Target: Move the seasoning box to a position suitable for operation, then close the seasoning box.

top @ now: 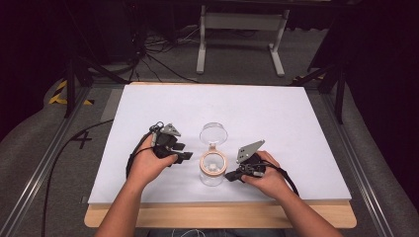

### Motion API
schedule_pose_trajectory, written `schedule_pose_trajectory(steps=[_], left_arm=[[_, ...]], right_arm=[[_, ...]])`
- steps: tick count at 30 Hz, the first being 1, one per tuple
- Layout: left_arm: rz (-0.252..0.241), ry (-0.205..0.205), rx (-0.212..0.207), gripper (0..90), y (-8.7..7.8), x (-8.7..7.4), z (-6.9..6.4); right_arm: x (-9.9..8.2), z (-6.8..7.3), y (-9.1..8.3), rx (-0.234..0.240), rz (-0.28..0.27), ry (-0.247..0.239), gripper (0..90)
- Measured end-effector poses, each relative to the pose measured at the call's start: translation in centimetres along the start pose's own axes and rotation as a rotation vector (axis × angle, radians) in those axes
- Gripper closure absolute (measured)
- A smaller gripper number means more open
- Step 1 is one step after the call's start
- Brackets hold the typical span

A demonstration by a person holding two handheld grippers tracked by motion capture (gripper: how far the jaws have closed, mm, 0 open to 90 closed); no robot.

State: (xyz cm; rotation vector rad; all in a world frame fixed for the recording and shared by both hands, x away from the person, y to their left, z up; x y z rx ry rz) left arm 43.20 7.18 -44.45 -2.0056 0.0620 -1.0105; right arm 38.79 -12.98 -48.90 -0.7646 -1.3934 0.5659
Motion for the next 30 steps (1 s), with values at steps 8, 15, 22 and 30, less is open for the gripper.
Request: schedule_pose_trajectory(steps=[8,15,22,30], left_arm=[[-0.018,0.000,-0.003,57.4,-0.6,0.1,0.0],[-0.083,-0.010,-0.041,64.8,-1.7,0.9,-0.3],[-0.173,-0.047,-0.104,74.0,-2.6,2.6,-0.7],[-0.266,-0.036,-0.101,88.5,-3.3,4.9,-1.0]], right_arm=[[0.1,0.0,-0.4,-0.004,-0.002,-0.012,90.0],[1.1,-0.4,-3.4,-0.064,-0.084,-0.001,90.0],[2.2,-0.2,-5.1,-0.081,-0.165,0.013,90.0],[4.5,0.2,-6.2,-0.122,-0.249,0.016,90.0]])
Point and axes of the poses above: each handheld gripper's, and its own axes: y roughly forward along the jaws, x roughly out of its top, z roughly to its left, the point moved 8 cm from there along y, roughly forward along the jaws, and after that the axes turned 11 degrees about -y, right-handed, at the moved point
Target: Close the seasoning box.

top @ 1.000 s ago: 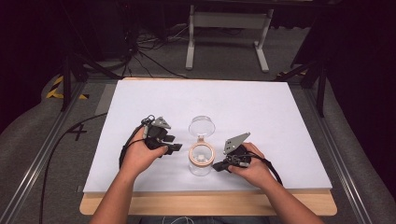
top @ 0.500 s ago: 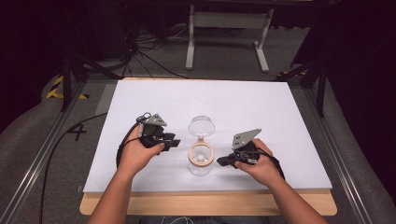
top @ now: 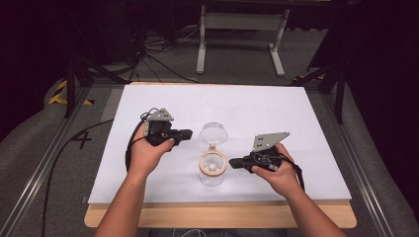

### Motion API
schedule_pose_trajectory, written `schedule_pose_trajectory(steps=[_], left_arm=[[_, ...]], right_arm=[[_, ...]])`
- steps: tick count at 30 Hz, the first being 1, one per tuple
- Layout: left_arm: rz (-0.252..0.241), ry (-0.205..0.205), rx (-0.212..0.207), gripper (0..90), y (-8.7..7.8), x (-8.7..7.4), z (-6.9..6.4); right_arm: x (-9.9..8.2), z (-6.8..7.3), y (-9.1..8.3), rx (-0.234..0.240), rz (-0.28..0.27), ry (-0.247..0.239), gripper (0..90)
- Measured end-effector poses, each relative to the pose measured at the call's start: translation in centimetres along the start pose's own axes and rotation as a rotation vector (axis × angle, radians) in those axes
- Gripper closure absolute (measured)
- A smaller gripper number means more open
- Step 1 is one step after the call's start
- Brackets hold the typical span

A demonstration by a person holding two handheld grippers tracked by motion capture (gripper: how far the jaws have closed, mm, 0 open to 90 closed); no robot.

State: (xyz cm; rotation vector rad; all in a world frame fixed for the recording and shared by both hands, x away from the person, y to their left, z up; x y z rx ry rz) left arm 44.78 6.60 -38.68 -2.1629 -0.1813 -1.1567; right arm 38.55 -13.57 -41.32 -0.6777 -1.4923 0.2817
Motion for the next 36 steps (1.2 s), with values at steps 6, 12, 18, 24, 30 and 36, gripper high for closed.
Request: schedule_pose_trajectory(steps=[6,12,18,24,30,36], left_arm=[[-0.021,0.020,-0.029,89.8,0.8,0.8,-0.6],[-0.036,0.048,-0.035,89.7,1.1,1.3,-1.3],[-0.041,0.063,-0.037,89.4,1.3,1.4,-1.6],[-0.035,0.062,-0.039,89.4,1.2,1.2,-1.9],[-0.021,0.085,-0.048,89.3,0.9,0.7,-2.3],[0.037,0.124,-0.053,88.2,0.6,-0.1,-2.7]], right_arm=[[1.3,-0.2,0.5,-0.022,-0.052,0.022,90.0],[1.5,-0.5,0.2,-0.051,-0.078,0.040,90.0],[1.5,-0.8,0.2,-0.048,-0.091,0.048,90.0],[1.8,-1.0,0.4,-0.048,-0.111,0.067,90.0],[2.2,-1.4,0.7,-0.037,-0.142,0.089,90.0],[2.2,-1.4,1.0,-0.021,-0.139,0.099,90.0]])
Point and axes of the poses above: each handheld gripper's, and its own axes: y roughly forward along the jaws, x roughly out of its top, z roughly to its left, the point moved 8 cm from there along y, roughly forward along the jaws, and after that the axes turned 11 degrees about -y, right-handed, at the moved point
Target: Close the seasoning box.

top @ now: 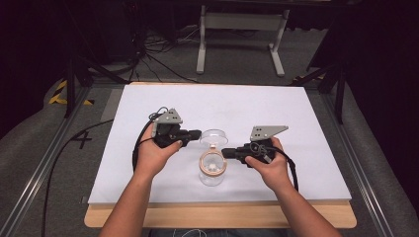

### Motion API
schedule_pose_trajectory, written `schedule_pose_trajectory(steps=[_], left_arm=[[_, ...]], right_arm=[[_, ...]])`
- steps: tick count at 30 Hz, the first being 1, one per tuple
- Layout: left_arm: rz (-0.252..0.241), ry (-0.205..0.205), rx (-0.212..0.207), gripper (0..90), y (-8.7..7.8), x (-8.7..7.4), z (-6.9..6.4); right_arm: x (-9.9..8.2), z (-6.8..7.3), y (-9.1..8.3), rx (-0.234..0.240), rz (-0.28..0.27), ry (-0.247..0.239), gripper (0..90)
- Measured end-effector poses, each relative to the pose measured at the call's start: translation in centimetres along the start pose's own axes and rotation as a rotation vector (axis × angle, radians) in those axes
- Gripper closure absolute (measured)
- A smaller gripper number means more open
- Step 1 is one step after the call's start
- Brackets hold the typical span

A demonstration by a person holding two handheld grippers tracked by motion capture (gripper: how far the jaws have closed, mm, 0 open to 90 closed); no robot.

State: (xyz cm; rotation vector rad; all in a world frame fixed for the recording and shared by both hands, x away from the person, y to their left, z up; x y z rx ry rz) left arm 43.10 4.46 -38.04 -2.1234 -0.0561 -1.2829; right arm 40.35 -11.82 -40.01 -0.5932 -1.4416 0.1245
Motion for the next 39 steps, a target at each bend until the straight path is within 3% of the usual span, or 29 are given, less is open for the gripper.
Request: schedule_pose_trajectory(steps=[6,10,14,18,23,28,32,39], left_arm=[[0.030,0.027,0.047,86.5,-0.6,-0.5,-0.2],[0.033,0.019,0.053,85.9,-0.8,-0.6,-0.1],[0.080,0.008,0.064,84.8,-1.3,-1.1,0.1],[0.147,-0.008,0.087,84.0,-1.6,-1.9,0.7],[0.251,-0.063,0.142,84.1,-2.1,-3.4,2.0],[0.333,-0.085,0.198,80.4,-2.7,-4.6,3.3],[0.353,-0.082,0.179,79.4,-2.8,-5.1,3.6],[0.382,-0.100,0.162,77.9,-2.5,-5.7,3.9]], right_arm=[[-0.2,0.3,0.1,0.027,0.009,0.009,90.0],[-0.3,0.6,-0.1,0.042,0.020,0.009,90.0],[-0.5,1.1,-0.2,0.064,0.055,0.014,90.0],[-0.8,1.5,-0.2,0.077,0.089,0.019,90.0],[-1.1,2.1,-0.1,0.091,0.132,0.015,90.0],[-1.2,2.6,0.0,0.109,0.155,0.025,90.0],[-1.2,3.0,0.1,0.109,0.184,0.002,90.0],[-1.5,3.3,0.0,0.126,0.207,0.005,90.0]])
Point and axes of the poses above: each handheld gripper's, and its own axes: y roughly forward along the jaws, x roughly out of its top, z roughly to its left, the point moved 8 cm from there along y, roughly forward along the jaws, and after that the axes turned 11 degrees about -y, right-handed, at the moved point
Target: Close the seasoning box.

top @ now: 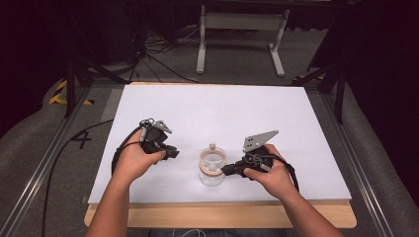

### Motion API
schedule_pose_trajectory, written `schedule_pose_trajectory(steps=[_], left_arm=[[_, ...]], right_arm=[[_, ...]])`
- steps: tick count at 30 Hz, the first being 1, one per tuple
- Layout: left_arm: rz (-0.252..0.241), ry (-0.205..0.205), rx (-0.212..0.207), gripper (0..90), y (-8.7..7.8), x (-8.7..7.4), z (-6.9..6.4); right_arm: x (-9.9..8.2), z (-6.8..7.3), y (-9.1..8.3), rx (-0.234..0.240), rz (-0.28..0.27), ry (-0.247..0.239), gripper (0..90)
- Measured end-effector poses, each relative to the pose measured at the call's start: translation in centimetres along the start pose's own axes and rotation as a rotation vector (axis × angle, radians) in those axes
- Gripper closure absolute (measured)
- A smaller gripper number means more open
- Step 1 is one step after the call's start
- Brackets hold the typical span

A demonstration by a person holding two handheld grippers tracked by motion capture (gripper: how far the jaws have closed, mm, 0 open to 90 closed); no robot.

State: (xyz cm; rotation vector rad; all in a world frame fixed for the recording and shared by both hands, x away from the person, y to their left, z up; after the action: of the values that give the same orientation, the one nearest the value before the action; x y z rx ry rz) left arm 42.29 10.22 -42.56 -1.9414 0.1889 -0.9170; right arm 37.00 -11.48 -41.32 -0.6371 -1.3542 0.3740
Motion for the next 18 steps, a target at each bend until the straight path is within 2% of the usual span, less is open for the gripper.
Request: schedule_pose_trajectory(steps=[14,18], left_arm=[[-0.001,-0.016,-0.007,77.1,-0.10,-0.13,0.26],[-0.012,-0.016,-0.010,75.5,-0.13,-0.02,0.20]], right_arm=[[-0.80,0.35,0.14,0.041,0.037,0.004,90.0],[-0.75,0.28,-0.11,0.042,0.024,-0.003,90.0]])
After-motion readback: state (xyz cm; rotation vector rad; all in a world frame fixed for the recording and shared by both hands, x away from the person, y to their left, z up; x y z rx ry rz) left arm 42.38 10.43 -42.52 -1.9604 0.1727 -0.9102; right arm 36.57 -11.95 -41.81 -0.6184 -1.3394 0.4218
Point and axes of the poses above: each handheld gripper's, and its own axes: y roughly forward along the jaws, x roughly out of its top, z roughly to its left, the point moved 8 cm from there along y, roughly forward along the jaws, and after that the axes turned 11 degrees about -y, right-handed, at the moved point
